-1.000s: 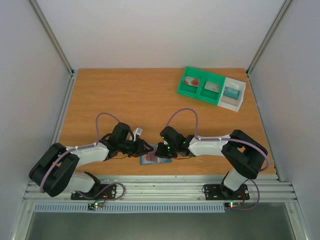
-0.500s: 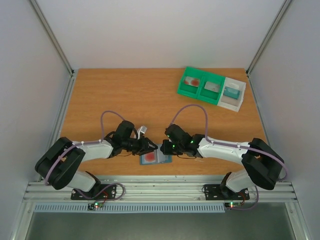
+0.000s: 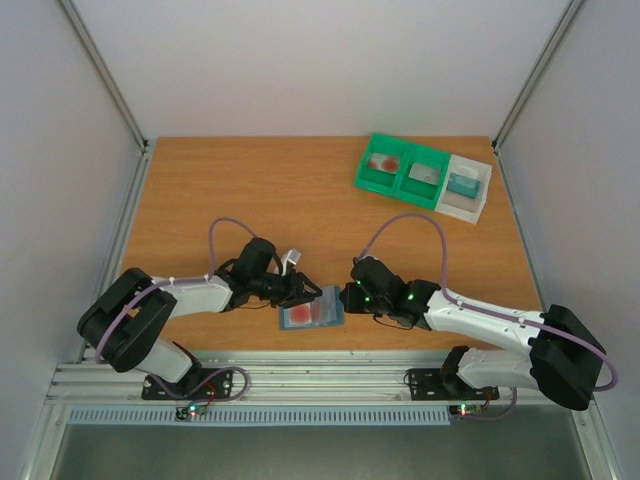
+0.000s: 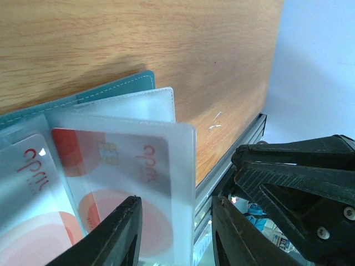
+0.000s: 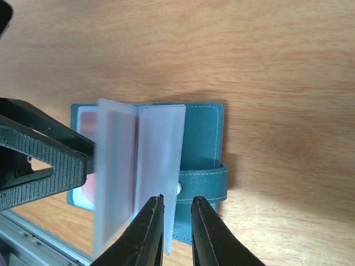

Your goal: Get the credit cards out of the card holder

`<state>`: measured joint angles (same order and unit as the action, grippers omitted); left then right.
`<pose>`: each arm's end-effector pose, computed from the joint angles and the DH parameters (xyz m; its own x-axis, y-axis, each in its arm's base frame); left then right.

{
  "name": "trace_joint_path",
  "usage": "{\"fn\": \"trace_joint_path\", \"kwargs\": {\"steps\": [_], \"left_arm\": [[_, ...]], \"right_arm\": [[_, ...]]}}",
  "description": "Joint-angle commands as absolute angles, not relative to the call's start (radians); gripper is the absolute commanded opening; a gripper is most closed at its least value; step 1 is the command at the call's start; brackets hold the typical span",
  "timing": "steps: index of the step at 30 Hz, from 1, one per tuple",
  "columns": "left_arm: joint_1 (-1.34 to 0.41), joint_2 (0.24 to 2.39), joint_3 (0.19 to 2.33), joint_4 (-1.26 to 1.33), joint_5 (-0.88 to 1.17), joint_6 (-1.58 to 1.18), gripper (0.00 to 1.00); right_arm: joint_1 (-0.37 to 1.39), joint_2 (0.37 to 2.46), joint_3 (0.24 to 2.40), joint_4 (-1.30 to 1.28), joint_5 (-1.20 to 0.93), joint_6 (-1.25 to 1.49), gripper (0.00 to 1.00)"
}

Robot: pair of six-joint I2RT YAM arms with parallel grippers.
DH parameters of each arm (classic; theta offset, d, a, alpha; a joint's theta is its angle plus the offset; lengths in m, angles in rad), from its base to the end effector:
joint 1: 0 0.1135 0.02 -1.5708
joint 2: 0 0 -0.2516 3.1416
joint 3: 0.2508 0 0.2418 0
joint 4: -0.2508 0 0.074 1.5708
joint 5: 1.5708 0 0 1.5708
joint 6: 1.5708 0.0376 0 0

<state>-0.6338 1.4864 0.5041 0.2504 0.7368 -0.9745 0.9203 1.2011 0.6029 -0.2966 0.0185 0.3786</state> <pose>0.1901 -0.1711 0.1346 -0.9986 -0.0266 -0.0462 0.0269 0.4964 -0.8677 0.1376 0.1796 0.1787 -0.7305 -0.3496 -0.5867 -0.5582 0.8006 0.2179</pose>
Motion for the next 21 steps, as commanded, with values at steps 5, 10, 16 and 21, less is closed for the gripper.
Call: {"fn": "trace_joint_path", "kwargs": {"steps": [5, 10, 16, 21], "left_arm": [[-0.64, 1.473, 0.545, 0.21, 0.696, -0.943, 0.39], [-0.635, 1.442, 0.525, 0.157, 0.645, -0.927, 0.39], [-0.616, 1.414, 0.504, 0.094, 0.595, -0.88, 0.39], [-0.608, 1.408, 0.459, 0.152, 0.6, -0.903, 0.39]], "right_arm": [[0.927, 1.193, 0.622, -0.273, -0.005, 0.37, 0.17], [0.928, 1.201, 0.628, -0.225, -0.059, 0.364, 0.17], [0.927, 1.28, 0.656, -0.18, -0.093, 0.362, 0.16], [0.928, 1.331, 0.665, -0.16, -0.076, 0.367, 0.15]]}}
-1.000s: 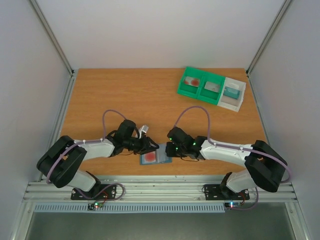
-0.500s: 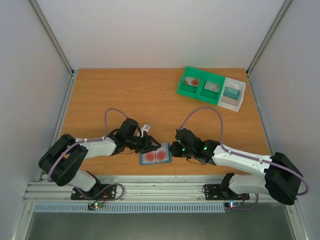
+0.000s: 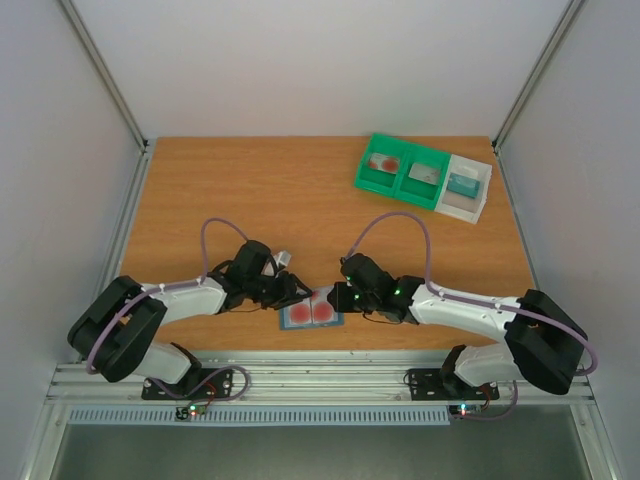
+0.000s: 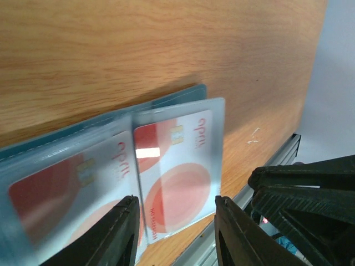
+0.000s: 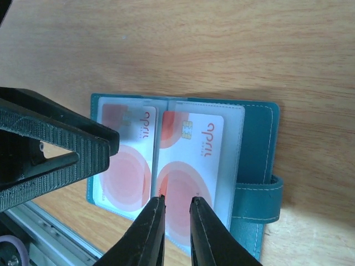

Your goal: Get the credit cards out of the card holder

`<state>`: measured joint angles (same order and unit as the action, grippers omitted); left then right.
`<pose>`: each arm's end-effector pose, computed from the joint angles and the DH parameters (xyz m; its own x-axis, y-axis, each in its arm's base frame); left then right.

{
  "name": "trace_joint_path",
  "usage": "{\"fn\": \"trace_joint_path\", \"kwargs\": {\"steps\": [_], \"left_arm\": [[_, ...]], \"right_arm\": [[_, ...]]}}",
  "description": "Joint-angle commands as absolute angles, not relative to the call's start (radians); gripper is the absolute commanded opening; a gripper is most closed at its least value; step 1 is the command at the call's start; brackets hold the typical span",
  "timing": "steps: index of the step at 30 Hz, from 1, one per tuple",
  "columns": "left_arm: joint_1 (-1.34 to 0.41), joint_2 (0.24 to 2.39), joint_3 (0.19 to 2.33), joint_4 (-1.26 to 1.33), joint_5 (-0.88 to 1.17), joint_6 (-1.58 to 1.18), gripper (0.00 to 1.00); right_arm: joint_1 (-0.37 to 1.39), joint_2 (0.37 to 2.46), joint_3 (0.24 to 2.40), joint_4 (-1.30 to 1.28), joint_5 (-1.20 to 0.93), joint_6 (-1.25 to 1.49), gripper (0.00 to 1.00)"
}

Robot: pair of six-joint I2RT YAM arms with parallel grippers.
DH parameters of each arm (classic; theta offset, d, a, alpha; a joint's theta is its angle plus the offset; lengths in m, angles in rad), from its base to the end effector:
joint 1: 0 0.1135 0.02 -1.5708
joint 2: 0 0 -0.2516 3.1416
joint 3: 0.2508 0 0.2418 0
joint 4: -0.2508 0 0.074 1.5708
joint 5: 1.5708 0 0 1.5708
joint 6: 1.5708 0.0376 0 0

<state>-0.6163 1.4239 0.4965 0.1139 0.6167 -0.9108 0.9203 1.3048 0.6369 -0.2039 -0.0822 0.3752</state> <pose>0.1862 -0.1586 0.1349 -0.9922 -0.0869 -0.0892 0.0194 0.5992 -0.8004 0.1469 0.1982 0.1730 -0.7337 -0.3610 -0.5757 -0.5978 0.7457 0.2943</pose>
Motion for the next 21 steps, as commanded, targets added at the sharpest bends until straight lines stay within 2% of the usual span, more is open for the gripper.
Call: {"fn": "trace_joint_path", "kwargs": {"steps": [1, 9, 21], "left_arm": [[-0.606, 1.413, 0.453, 0.17, 0.609, -0.914, 0.39], [-0.605, 1.437, 0.444, 0.213, 0.622, -0.926, 0.39], [-0.604, 1.442, 0.423, 0.19, 0.598, -0.908, 0.39]], "right_arm": [[0.928, 1.341, 0.668, -0.156, -0.076, 0.362, 0.15], [0.928, 1.442, 0.671, -0.161, -0.079, 0.362, 0.15], [0.928, 1.456, 0.556, -0.109, -0.06, 0.408, 0.14]]}}
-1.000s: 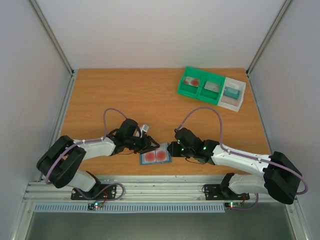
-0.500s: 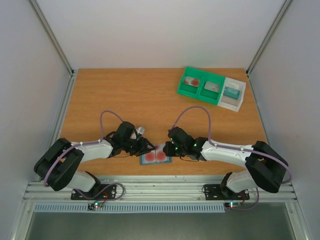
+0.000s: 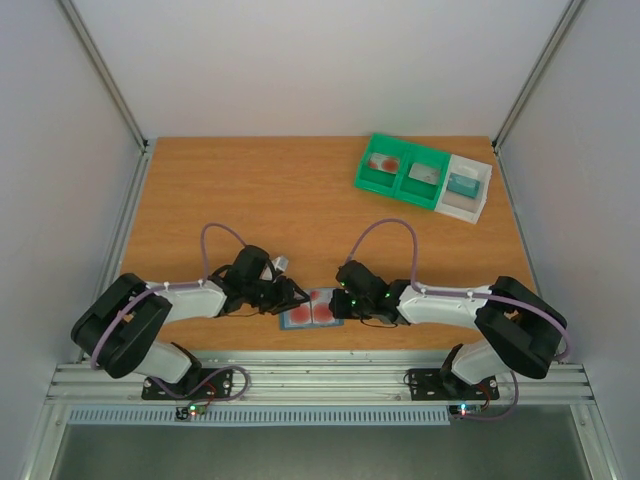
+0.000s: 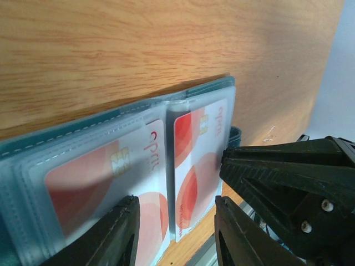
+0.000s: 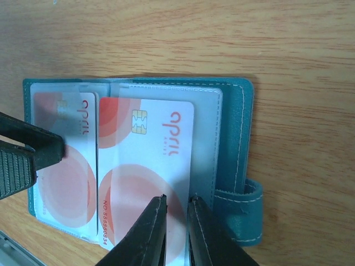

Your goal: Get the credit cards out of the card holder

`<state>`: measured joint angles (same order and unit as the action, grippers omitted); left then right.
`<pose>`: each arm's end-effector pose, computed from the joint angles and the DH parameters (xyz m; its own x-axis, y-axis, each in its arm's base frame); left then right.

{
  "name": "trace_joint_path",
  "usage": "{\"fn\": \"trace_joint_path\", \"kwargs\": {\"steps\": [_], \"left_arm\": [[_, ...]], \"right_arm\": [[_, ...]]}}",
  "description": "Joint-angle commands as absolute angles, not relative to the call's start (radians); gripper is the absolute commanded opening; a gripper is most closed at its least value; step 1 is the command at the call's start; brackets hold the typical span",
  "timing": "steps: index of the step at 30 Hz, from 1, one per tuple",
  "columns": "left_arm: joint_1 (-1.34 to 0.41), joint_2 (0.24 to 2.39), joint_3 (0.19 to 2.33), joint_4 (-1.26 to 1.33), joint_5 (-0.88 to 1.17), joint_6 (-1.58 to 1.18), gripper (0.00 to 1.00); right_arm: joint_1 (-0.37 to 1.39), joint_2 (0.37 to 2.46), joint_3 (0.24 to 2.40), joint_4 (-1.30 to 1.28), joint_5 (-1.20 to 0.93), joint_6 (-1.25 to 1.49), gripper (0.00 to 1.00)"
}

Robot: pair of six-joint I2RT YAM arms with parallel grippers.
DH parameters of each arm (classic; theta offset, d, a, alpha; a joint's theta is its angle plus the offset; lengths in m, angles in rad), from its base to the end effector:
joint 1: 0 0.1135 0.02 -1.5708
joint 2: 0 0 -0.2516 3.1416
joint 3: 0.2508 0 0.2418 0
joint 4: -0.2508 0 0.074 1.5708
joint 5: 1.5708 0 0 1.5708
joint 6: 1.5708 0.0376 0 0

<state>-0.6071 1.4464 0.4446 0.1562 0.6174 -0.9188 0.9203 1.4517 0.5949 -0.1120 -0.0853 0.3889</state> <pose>0.1806 -0.1519 0.1198 -0.9934 -0.0991 -0.0581 -0.0149 0.6128 -0.7901 0.1500 0.2025 0.1337 -0.7736 -0.3927 -0.4974 -0.5715 0.7715 0.2797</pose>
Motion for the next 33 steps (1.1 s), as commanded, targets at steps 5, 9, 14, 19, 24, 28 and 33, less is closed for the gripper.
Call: {"fn": "trace_joint_path", "kwargs": {"steps": [5, 9, 14, 19, 24, 28, 33], "left_arm": [[-0.604, 1.435, 0.423, 0.219, 0.617, -0.919, 0.39], [-0.604, 1.439, 0.428, 0.213, 0.603, -0.919, 0.39], [-0.604, 1.474, 0.427, 0.27, 0.617, -0.936, 0.39], [-0.604, 1.487, 0.422, 0.311, 0.62, -0.956, 0.39], [-0.604, 1.503, 0.426, 0.316, 0.622, -0.959, 0.39], [-0.604, 1.536, 0.431, 0.313, 0.609, -0.952, 0.39], [-0.612, 1.572, 0.421, 0.357, 0.603, -0.977, 0.39]], "right_arm": [[0.928, 1.457, 0.519, -0.083, -0.058, 0.422, 0.13], [0.928, 1.461, 0.509, -0.063, -0.067, 0.431, 0.12], [0.928, 1.454, 0.512, -0.068, -0.075, 0.426, 0.1], [0.929, 1.449, 0.514, -0.08, -0.082, 0.425, 0.08], [0.935, 1.465, 0.515, -0.081, -0.068, 0.43, 0.06], [0.937, 1.485, 0.514, -0.075, -0.068, 0.435, 0.06], [0.939, 1.491, 0.516, -0.077, -0.065, 0.434, 0.06]]}}
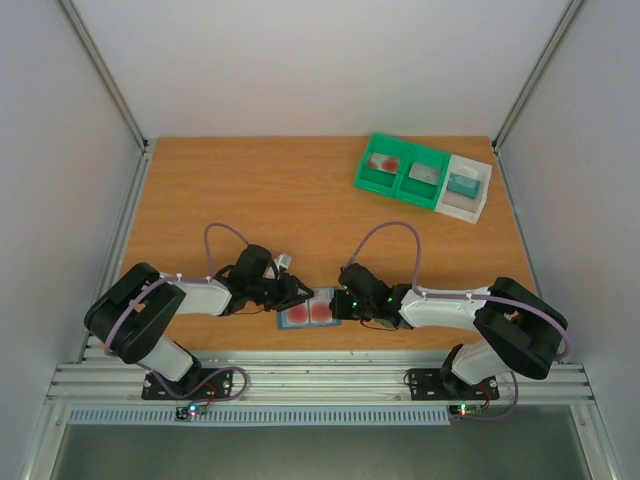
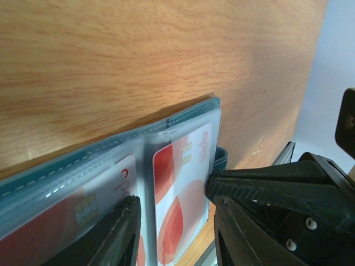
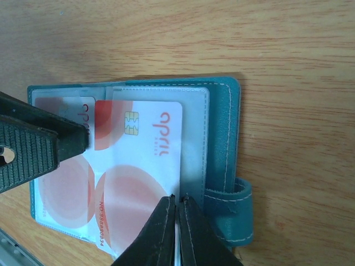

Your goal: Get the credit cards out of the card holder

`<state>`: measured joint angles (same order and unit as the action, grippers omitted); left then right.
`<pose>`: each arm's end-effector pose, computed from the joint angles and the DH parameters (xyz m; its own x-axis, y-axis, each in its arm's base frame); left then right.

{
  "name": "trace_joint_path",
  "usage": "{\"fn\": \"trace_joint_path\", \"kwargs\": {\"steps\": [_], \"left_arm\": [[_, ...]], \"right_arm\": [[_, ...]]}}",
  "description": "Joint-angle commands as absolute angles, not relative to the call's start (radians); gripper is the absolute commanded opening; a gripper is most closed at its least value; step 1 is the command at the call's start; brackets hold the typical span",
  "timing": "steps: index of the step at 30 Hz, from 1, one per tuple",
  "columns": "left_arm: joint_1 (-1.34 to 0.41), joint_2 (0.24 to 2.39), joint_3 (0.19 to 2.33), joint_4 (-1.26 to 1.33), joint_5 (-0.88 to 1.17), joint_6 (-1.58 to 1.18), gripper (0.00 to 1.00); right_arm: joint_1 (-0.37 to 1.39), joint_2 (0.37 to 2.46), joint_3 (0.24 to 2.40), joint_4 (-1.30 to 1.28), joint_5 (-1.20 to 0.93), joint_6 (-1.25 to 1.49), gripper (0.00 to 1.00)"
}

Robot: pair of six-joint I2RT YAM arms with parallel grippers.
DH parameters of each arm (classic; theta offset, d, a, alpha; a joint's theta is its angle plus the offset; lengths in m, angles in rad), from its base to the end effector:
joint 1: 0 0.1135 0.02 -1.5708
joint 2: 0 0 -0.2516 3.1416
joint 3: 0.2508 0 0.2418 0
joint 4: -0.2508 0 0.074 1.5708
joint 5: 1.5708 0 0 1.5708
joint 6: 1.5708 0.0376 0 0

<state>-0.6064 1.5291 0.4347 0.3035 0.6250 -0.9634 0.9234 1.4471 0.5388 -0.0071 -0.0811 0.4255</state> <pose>0.1877 -0.1570 0.1100 -0.9906 -0.1234 -0.0598 -0.0230 0.5792 -0.8149 0.1473 0.1999 0.1270 -0.7760 -0.3441 -0.5286 -0.5539 0.7727 0.3101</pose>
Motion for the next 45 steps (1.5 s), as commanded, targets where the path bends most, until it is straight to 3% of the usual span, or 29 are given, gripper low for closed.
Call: {"fn": "trace_joint_path", "kwargs": {"steps": [1, 9, 13, 15, 33, 45], "left_arm": [[-0.613, 1.579, 0.422, 0.364, 0.605, -0.979, 0.39], [-0.615, 1.631, 0.415, 0.474, 0.642, -1.031, 0.25], [-0.615, 1.628, 0.409, 0.497, 0.648, -1.042, 0.05], [-0.615, 1.62, 0.403, 0.502, 0.649, -1.049, 0.01], [-0.603, 1.526, 0.364, 0.413, 0.62, -0.993, 0.0], [-0.591, 1.358, 0.367, 0.187, 0.558, -0.92, 0.01]], "right_arm": [[0.939, 1.494, 0.518, -0.076, -0.064, 0.434, 0.06], [0.939, 1.491, 0.51, -0.058, -0.075, 0.442, 0.06], [0.939, 1.48, 0.5, -0.056, -0.068, 0.445, 0.05], [0.939, 1.479, 0.497, -0.061, -0.064, 0.444, 0.05], [0.939, 1.489, 0.511, -0.102, -0.02, 0.436, 0.05], [0.939, 1.478, 0.518, -0.104, -0.02, 0.436, 0.05]]}}
